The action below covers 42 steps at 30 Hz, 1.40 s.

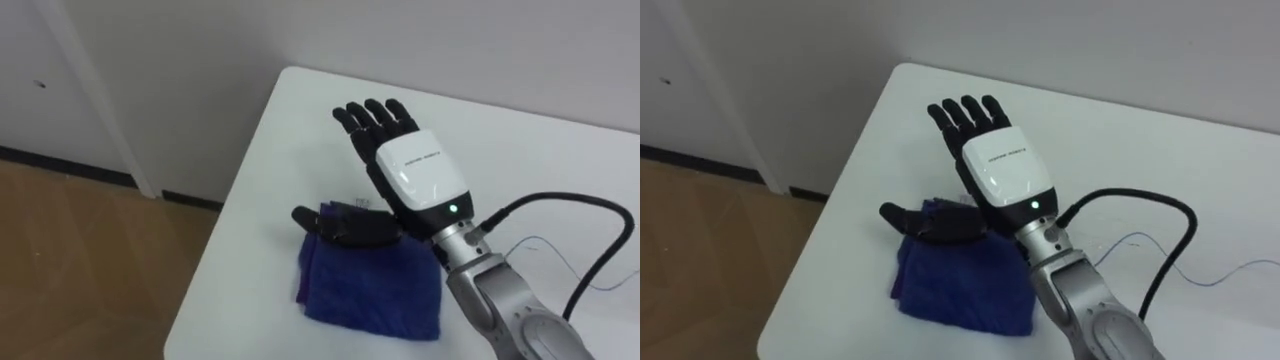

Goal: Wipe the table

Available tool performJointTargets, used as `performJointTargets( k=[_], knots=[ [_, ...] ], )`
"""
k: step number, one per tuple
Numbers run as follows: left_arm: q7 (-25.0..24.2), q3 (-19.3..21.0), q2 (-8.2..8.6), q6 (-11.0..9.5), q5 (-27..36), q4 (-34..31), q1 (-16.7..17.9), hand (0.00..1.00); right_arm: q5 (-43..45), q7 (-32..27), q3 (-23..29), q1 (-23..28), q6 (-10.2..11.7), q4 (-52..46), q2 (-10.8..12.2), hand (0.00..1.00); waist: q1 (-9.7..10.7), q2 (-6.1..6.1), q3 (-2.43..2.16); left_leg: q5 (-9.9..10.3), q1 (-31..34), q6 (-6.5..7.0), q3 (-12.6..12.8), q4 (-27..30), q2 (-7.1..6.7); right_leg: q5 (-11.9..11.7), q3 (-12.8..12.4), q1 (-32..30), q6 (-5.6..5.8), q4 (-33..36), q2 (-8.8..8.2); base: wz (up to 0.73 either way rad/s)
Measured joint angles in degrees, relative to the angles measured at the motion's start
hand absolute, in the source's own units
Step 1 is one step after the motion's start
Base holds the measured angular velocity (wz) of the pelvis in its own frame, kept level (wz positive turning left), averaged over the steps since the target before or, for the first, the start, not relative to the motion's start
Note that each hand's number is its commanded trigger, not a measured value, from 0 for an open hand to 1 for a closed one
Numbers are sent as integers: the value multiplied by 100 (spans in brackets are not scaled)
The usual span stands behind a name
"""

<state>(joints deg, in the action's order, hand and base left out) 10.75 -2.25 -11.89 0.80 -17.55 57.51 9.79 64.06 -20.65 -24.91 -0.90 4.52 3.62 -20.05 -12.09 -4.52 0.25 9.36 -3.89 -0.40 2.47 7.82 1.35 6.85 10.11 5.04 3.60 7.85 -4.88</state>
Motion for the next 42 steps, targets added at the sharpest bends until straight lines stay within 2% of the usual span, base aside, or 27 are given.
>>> performJointTargets(
  k=[1, 3, 7, 12, 15, 18, 22, 25, 27, 32, 39, 41, 42],
  knots=[
    [0, -18, 1, 3, 3, 3, 21, 0, 21, 0, 0, 81, 40, 0, 0, 0, 45, -6, -23, 5, 3, 0, -4, 7, 1, 0, 55, 3, 0, 16, -7, -3],
    [0, -33, 8, 2, 5, 3, 21, 0, 72, 0, 0, 165, 88, -1, 0, 0, 91, 1, -28, 5, -1, -2, -3, 13, 2, -2, 98, -2, -4, 43, -12, 0],
    [0, -34, 12, -1, 90, 3, 35, 0, 150, 0, 2, 262, 187, -30, 11, 0, 214, 67, -21, 4, -22, -2, 27, 45, 6, -5, 90, -1, -8, 88, -12, -2],
    [-18, -80, 17, -16, 114, 3, 57, 0, 154, 5, 20, 273, 235, -52, 47, 0, 273, 84, -19, 3, -44, -2, 45, 37, 6, -5, 91, 4, -9, 89, -11, -2],
    [-27, -94, 22, -54, 117, 3, 87, 0, 153, 18, 53, 499, 255, -366, 72, 0, 281, 86, -18, 3, -47, -1, 48, -3, 5, -5, 103, -6, -8, 80, -9, 0],
    [-24, -134, 32, -58, 113, -1, 90, 0, 149, 45, 51, 693, 350, -491, 126, 0, 292, 107, -7, 9, -63, 7, 63, -17, 5, -5, 110, -14, -8, 77, -9, 0],
    [16, -206, 63, -83, 112, 34, 81, 0, 147, 61, 12, 978, 362, -302, 244, 0, 325, 144, -6, 17, -78, 20, 64, -17, 5, -5, 132, -3, -8, 73, -10, 0],
    [39, -289, 95, -84, 97, 31, 80, 0, 151, 105, -36, 1243, 341, 33, 240, 0, 369, 214, 37, 34, -60, 30, 70, -32, 3, -5, 122, -31, -7, 71, -11, 0],
    [39, -286, 97, -84, 51, 8, 85, 0, 167, 110, -35, 1364, 346, 39, 239, 0, 396, 246, 44, 38, -37, 26, 79, -35, 7, -4, 115, -61, -6, 67, -6, -5],
    [39, -286, 105, -155, 57, -15, 69, 0, 164, 107, -24, 1451, 376, 530, 241, 0, 411, 275, 5, 38, -41, 26, 152, -48, 8, -4, 103, -91, -6, 67, -8, -6],
    [33, -288, 81, -222, 60, 57, 118, 0, 164, -43, -9, 1420, 448, 863, 239, 0, 396, 193, -57, 40, -81, 22, 134, -46, 1, -3, 120, 5, -6, -21, -5, 1],
    [27, -296, 83, -222, 121, 81, 120, 0, 131, -131, -9, 1359, 488, 1006, 242, 100, 397, 169, -43, 41, -85, 22, 138, -42, 0, -4, 117, 8, -6, -20, -6, 0],
    [27, -296, 83, -222, 121, 105, 119, 0, 113, -176, -11, 1311, 523, 1093, 247, 100, 396, 161, -38, 41, -83, 22, 138, -41, 0, -4, 116, 9, -6, -18, -7, 0]
  ],
)
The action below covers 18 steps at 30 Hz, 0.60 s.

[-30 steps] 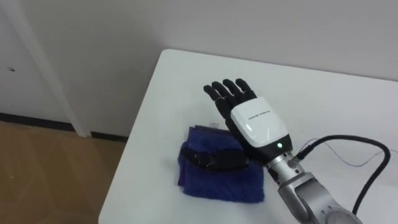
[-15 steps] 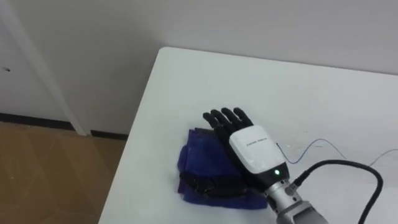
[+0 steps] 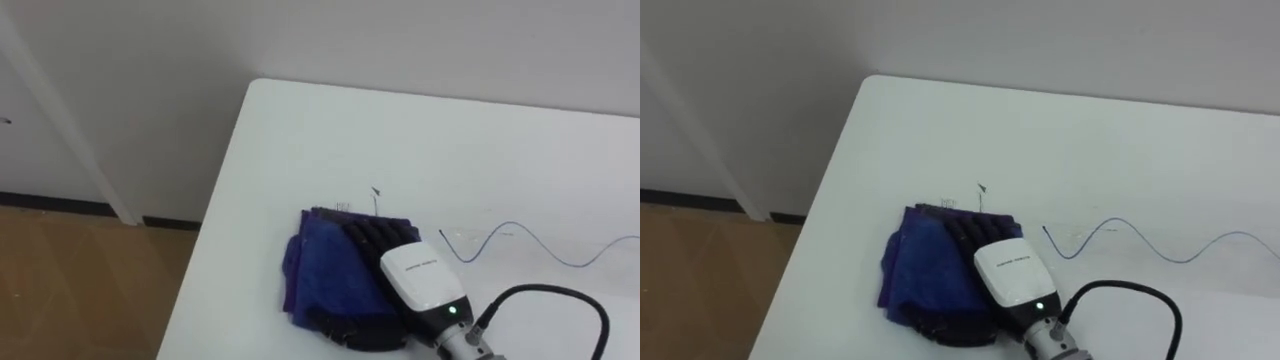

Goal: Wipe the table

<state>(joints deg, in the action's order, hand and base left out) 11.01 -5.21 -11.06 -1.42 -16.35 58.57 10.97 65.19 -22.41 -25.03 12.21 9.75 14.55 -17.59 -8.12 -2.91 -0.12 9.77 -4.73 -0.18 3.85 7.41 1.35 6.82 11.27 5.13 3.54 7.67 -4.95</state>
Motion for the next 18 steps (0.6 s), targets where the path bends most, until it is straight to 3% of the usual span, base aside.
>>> performJointTargets(
  k=[12, 18],
  knots=[
    [-29, 0, 6, -29, -3, 136, 1, 0, -51, -548, 151, -296, 152, 15, 64, 100, 9, -41, 26, 19, -12, -3, -71, 3, -3, 0, 28, 46, 1, -6, 1, 2],
    [-45, 9, 8, -28, -8, 108, 2, 0, -168, -530, 152, -279, 258, -154, 66, 100, 10, -40, 27, 22, -45, 3, -81, -5, -3, 1, 34, 66, 2, -7, 2, 1]
  ],
)
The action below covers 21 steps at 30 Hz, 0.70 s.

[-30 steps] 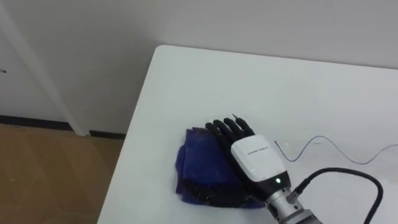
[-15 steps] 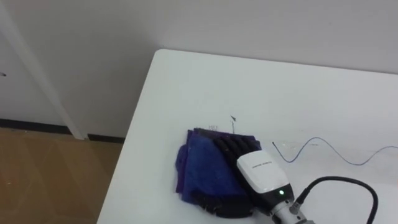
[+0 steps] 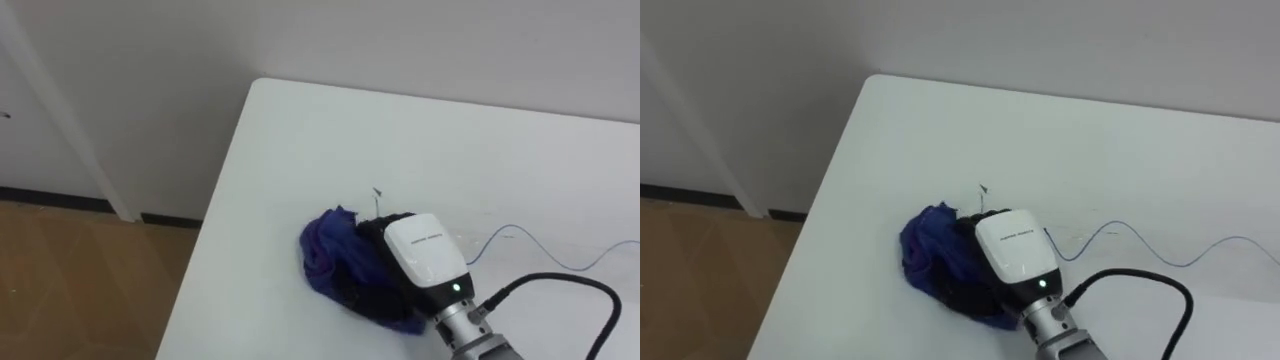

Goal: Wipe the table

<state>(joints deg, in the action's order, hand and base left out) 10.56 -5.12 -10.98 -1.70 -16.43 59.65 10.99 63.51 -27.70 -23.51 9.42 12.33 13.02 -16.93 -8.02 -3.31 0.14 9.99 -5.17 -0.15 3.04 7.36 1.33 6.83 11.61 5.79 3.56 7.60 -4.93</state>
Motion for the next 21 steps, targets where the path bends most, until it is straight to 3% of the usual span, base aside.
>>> performJointTargets(
  k=[8, 12, 14, 16, 19, 21],
  knots=[
    [23, 96, 6, 5, -46, -82, -22, 0, -35, 88, 1, -16, -74, 18, 1, 100, -4, -1, 1, 13, -87, 6, -111, 6, -2, 1, 6, 133, 2, 1, 0, 6],
    [22, 37, 32, 38, 7, -127, -72, 0, -401, 345, -220, -280, -322, 125, 33, 100, -47, 25, 21, 26, -147, 3, -164, 15, -2, 5, 128, 234, 7, 0, -1, 3],
    [22, 42, 69, 39, 3, -181, -88, 0, -588, 451, -226, -447, -419, 273, 184, 100, -60, 31, 28, 27, -133, 2, -176, 32, 1, 5, 156, 241, 8, 1, -2, 0],
    [26, 44, 119, 49, -9, -188, -140, 0, -744, 580, -239, -626, -561, 338, 279, 100, -202, 36, 33, 31, -122, -5, -153, 33, 3, 10, 147, 215, 9, 2, -1, -7],
    [34, 61, 128, 146, -68, -334, -68, 0, -831, 892, -216, -1517, -810, 937, 499, 100, -378, 19, 47, 6, -20, -28, -190, 43, 4, 19, 217, 129, -5, 13, -1, 4],
    [52, 101, 125, 248, -130, -341, 5, 0, -908, 957, -138, -1979, -841, 1322, 493, 100, -474, 12, 59, -5, 21, -37, -230, 51, 6, 20, 283, 107, -8, 10, 2, 17]
  ],
)
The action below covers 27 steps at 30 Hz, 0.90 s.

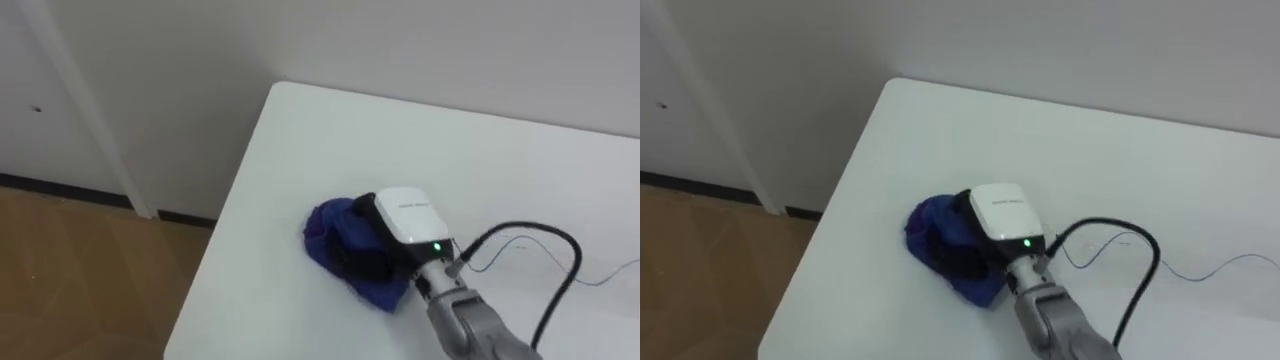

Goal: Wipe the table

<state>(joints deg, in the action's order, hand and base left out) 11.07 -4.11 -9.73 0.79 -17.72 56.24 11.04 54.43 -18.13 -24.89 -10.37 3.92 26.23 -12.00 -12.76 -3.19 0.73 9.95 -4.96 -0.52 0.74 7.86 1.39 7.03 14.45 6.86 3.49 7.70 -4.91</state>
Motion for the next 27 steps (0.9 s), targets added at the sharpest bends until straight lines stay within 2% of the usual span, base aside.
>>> performJointTargets(
  k=[2, 3, 5, 6, 9, 12, 14, 15, 16, 20, 22, 24, 27],
  knots=[
    [-5, 120, 13, 89, -1, -82, 137, 0, -57, -5, 283, -300, 17, 565, -25, 100, -38, -7, -2, -1, 39, -2, -124, 97, -8, 0, 154, 40, -1, -5, -5, 39],
    [-4, 227, 9, 124, -3, -122, 256, 0, -190, -44, 553, -318, 17, 723, -55, 100, -38, -32, -8, -4, 42, 3, -259, 100, -24, 0, 253, 52, 0, -5, -13, 50],
    [-19, 432, 0, 193, 23, -116, 455, 0, -414, -200, 854, -321, 48, 1001, -101, 100, -41, -18, 1, -4, 46, 4, -328, 95, -24, 1, 336, 84, 0, -6, -17, 33],
    [-46, 572, 1, 232, 28, -104, 553, 0, -554, -380, 1068, -311, 176, 1287, -141, 100, -21, -28, -6, -4, 38, 4, -359, 91, -29, 4, 429, 118, 5, -9, -28, 28],
    [-65, 897, -6, 257, -3, -111, 655, 0, -688, -741, 1794, -138, 402, 1797, -248, 100, 70, -3, -2, -12, 9, 16, -418, 116, -105, 47, 491, 225, 65, -11, -97, 29],
    [-66, 1128, -58, 253, -71, -121, 646, 0, -812, -986, 2317, 178, 585, 2057, -489, 100, 353, 16, -27, -30, 29, 47, -417, 150, -213, 100, 620, 320, 124, -10, -207, 29],
    [-62, 1269, -77, 241, -71, -120, 616, 0, -917, -1137, 2588, 415, 612, 2142, -562, 100, 389, 36, -75, -26, -12, 53, -388, 148, -231, 103, 604, 338, 125, -3, -231, 0],
    [-51, 1298, -114, 236, -73, -119, 631, 0, -921, -1252, 2729, 492, 659, 2275, -568, 100, 512, 33, -72, -22, -74, 60, -390, 148, -237, 102, 602, 412, 125, -9, -236, 0],
    [-46, 1304, -152, 202, -72, -120, 628, 0, -964, -1342, 2904, 601, 698, 2387, -577, 100, 627, 22, -103, -9, -86, 82, -386, 149, -237, 104, 560, 437, 127, 2, -233, 5],
    [-40, 1344, -175, 96, -72, -239, 566, 0, -1113, -1627, 3302, 896, 745, 2567, -608, 100, 702, 20, -107, 16, -114, 126, -186, 146, -207, 110, 453, 422, 137, -9, -216, -23],
    [-20, 1353, -173, 42, -71, -238, 555, 0, -1190, -1869, 3366, 1051, 790, 2720, -646, 100, 819, 20, -133, 23, -158, 127, -143, 149, -203, 114, 424, 454, 142, -2, -215, -12],
    [-8, 1428, -157, 27, -68, -238, 503, 0, -1190, -1947, 3474, 1222, 794, 2739, -669, 100, 830, -6, -165, 24, -159, 125, -111, 172, -197, 114, 422, 452, 142, -1, -215, -10],
    [44, 1536, -125, 23, -57, -241, 480, 0, -1220, -2066, 3610, 1401, 794, 2826, -691, 100, 863, -31, -190, 24, -173, 125, -82, 201, -200, 114, 420, 463, 141, 7, -220, -6]
  ],
)
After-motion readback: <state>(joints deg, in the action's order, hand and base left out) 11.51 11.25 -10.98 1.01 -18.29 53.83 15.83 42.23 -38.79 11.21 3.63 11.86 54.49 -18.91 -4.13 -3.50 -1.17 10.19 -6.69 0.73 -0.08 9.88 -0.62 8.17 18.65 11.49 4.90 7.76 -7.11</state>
